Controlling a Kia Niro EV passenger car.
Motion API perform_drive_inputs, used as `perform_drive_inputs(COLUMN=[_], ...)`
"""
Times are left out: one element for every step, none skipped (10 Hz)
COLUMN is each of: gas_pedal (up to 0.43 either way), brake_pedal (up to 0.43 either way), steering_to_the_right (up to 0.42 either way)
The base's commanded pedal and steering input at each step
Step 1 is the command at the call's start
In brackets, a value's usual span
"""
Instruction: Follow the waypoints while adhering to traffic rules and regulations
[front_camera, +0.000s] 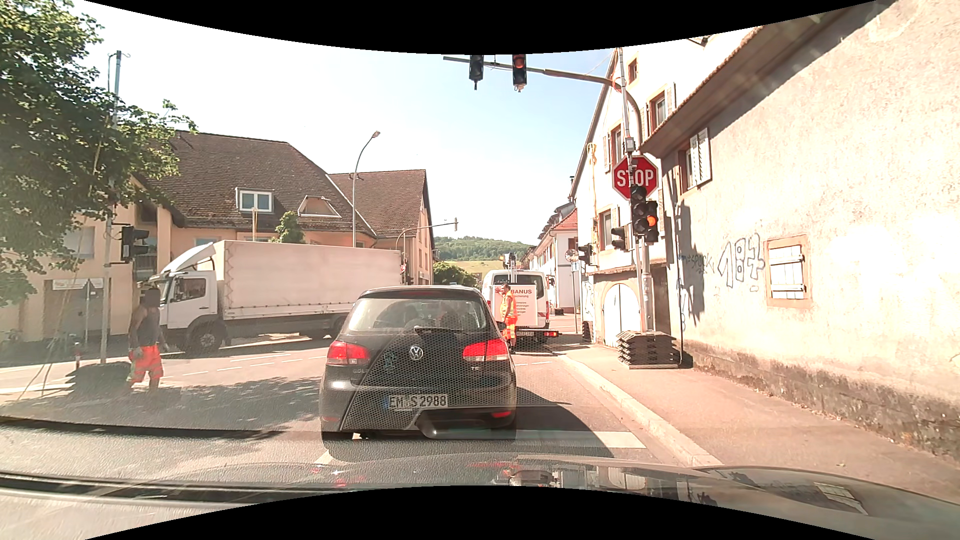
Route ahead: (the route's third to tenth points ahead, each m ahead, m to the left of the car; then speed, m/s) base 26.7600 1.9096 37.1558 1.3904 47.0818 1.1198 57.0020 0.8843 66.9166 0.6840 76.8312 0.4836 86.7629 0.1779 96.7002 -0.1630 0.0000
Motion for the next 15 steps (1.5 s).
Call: perform_drive_inputs(gas_pedal=[0.000, 0.000, 0.000, 0.000, 0.000, 0.000, 0.000, 0.000, 0.000, 0.000, 0.000, 0.000, 0.000, 0.000, 0.000], brake_pedal=[0.250, 0.256, 0.256, 0.256, 0.256, 0.256, 0.256, 0.256, 0.256, 0.256, 0.256, 0.256, 0.256, 0.256, 0.256], steering_to_the_right=[-0.007, -0.007, -0.007, -0.007, -0.007, -0.007, -0.006, -0.006, -0.006, -0.006, -0.006, -0.006, -0.006, -0.006, -0.006])
